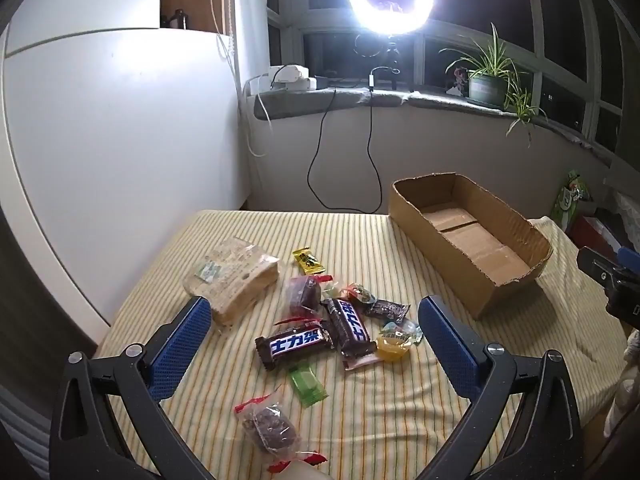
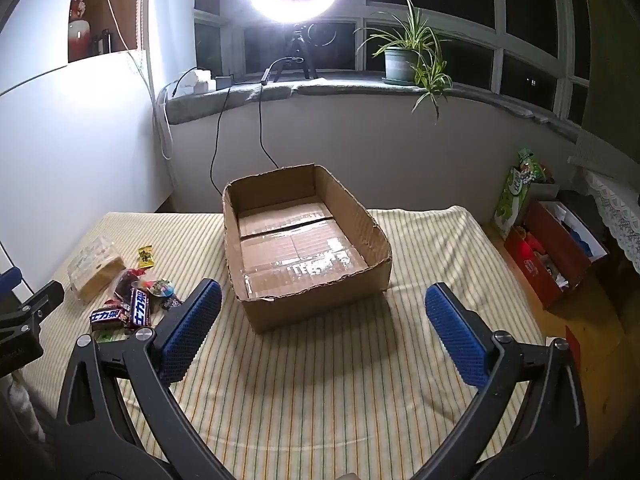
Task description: Organize snacks
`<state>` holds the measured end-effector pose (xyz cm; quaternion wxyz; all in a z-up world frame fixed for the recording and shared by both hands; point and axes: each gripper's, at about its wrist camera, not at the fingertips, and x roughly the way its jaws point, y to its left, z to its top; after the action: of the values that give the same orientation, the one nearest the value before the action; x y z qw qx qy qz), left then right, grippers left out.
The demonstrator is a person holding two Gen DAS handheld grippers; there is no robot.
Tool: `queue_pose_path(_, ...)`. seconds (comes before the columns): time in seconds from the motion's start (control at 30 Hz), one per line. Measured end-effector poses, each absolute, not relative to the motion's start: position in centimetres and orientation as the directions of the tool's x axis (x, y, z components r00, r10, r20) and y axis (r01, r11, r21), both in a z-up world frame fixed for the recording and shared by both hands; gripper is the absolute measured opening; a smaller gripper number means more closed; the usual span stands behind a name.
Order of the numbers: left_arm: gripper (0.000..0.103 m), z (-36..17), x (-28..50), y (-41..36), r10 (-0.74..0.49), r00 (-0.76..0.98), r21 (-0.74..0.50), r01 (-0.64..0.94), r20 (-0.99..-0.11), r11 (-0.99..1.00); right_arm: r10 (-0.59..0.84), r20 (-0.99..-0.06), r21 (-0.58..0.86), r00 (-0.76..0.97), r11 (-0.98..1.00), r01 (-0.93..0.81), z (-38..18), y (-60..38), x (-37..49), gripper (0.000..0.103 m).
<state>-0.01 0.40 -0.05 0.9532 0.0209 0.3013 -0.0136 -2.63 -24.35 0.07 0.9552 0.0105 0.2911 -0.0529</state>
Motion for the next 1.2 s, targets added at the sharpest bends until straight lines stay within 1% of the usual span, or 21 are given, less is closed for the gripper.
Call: queue_pose_path(1.2,0.103,0.31,-0.22,0.35,-0.016,0.823,0.031,0.041,-0.568,0.999,-0.092,-0.554,-0.016,0.828,0.995,0.1,0.3,-23.57,-2.39,0.103)
